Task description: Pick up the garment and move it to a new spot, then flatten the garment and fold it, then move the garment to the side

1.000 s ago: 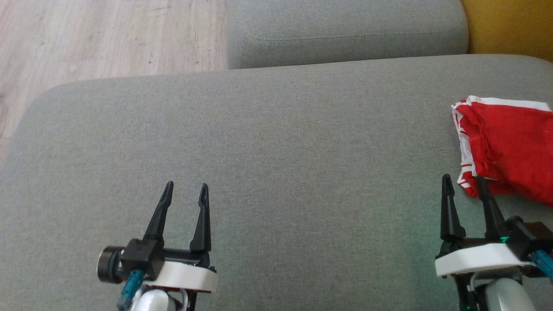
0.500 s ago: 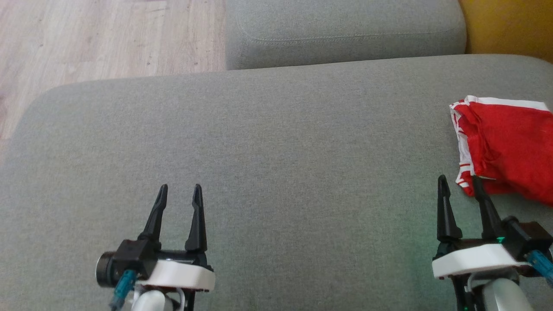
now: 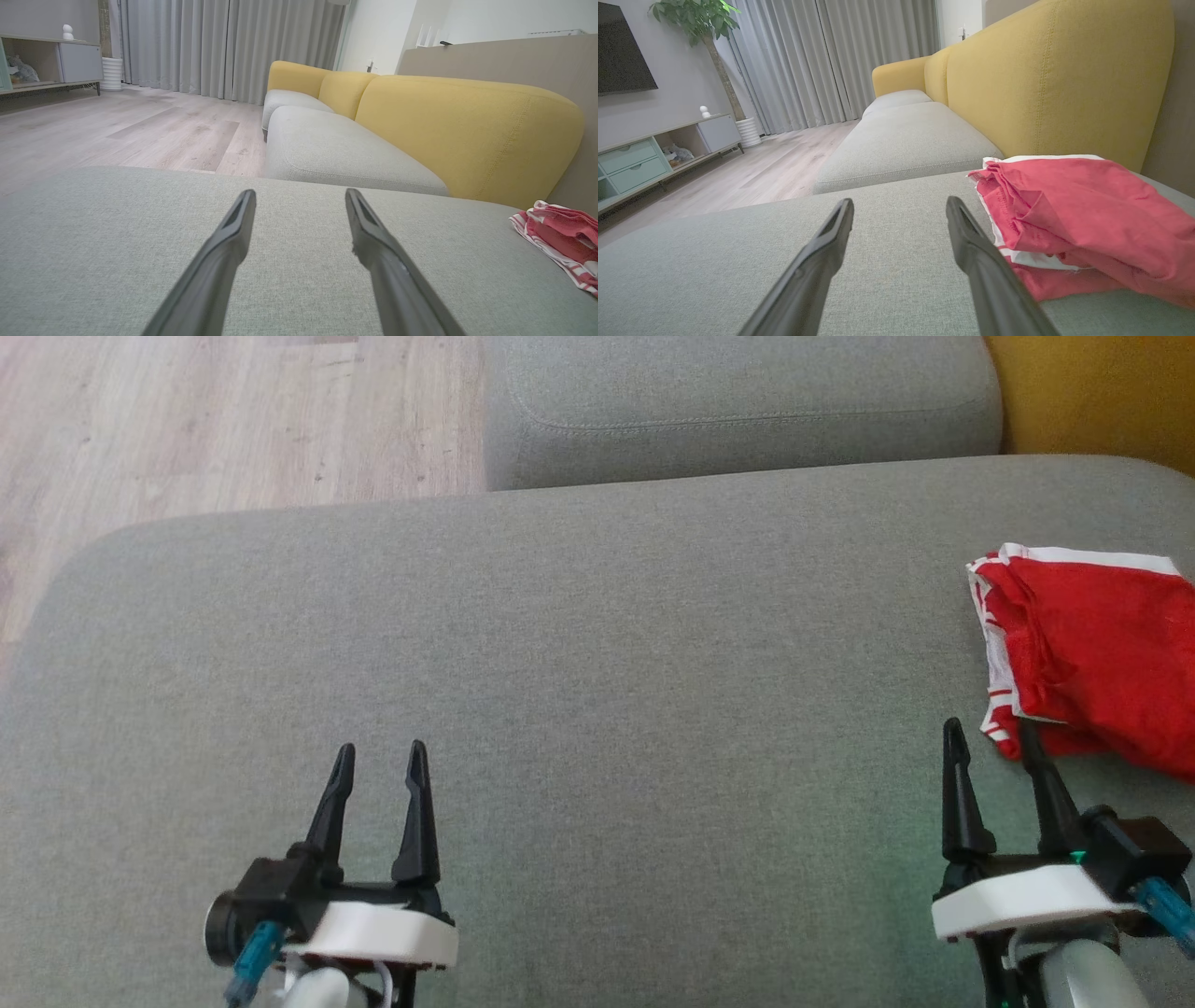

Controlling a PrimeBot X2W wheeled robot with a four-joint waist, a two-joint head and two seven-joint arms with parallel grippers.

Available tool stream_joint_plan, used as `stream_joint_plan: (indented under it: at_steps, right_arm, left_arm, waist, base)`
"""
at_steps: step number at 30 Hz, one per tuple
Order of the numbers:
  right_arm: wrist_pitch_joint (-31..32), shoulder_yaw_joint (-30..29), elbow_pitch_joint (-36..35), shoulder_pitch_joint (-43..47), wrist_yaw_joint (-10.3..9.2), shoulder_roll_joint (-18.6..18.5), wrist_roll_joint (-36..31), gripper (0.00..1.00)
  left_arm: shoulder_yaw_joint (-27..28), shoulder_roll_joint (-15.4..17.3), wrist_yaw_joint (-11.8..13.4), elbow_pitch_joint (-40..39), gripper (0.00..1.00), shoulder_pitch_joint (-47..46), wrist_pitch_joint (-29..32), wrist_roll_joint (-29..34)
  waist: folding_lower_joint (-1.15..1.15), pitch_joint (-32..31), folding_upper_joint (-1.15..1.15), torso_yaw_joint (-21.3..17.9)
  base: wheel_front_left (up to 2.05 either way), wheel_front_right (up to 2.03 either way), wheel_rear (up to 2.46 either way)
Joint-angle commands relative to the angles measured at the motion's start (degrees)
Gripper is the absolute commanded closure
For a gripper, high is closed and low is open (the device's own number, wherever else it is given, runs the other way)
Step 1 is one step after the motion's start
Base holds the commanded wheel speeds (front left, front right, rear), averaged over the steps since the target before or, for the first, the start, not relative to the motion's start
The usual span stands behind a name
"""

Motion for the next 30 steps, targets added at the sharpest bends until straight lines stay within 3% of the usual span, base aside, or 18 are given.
stream_joint_plan:
  at_steps: [1, 6, 7, 10, 30]
  right_arm:
    - [-0.8, 1.6, -1.7, -1.2, -0.04, -0.3, 0.0, 0.0]
    - [-0.8, 1.7, -1.7, -1.1, -0.04, -0.3, 0.2, 0.0]
    - [0.0, 0.1, 0.2, 0.0, 0.01, 0.0, 0.0, 1.0]
    - [0.1, 0.1, 3.0, 0.7, 0.0, 0.1, 0.2, 1.0]
    - [3.3, -0.6, 2.5, -0.3, -0.01, 0.0, 12.6, 1.0]
  left_arm:
    - [2.2, 0.2, -0.1, -1.5, 0.0, -1.6, -0.3, -0.3]
    - [2.4, 0.2, 0.4, -1.4, 0.0, -1.5, -0.3, -0.4]
    - [0.1, 0.0, 0.0, 0.4, 1.0, 0.1, 0.0, 0.0]
    - [0.0, 0.0, 0.0, 2.9, 1.0, 1.3, 0.0, -0.1]
    - [2.9, 0.1, -1.1, 2.3, 1.0, 0.7, 3.2, -11.6]
  waist:
    - [0.0, 0.0, 0.0, 0.0]
    - [0.0, -0.2, 0.0, -0.2]
    - [0.0, -0.2, 0.0, -0.2]
    - [0.0, -0.2, 0.0, -0.2]
    - [0.0, -0.3, 0.0, -0.2]
  base:
    - [0.0, 0.0, 0.0]
    - [0.0, 0.0, 0.0]
    - [0.0, 0.0, 0.0]
    - [0.0, 0.0, 0.0]
    - [0.0, 0.0, 0.0]
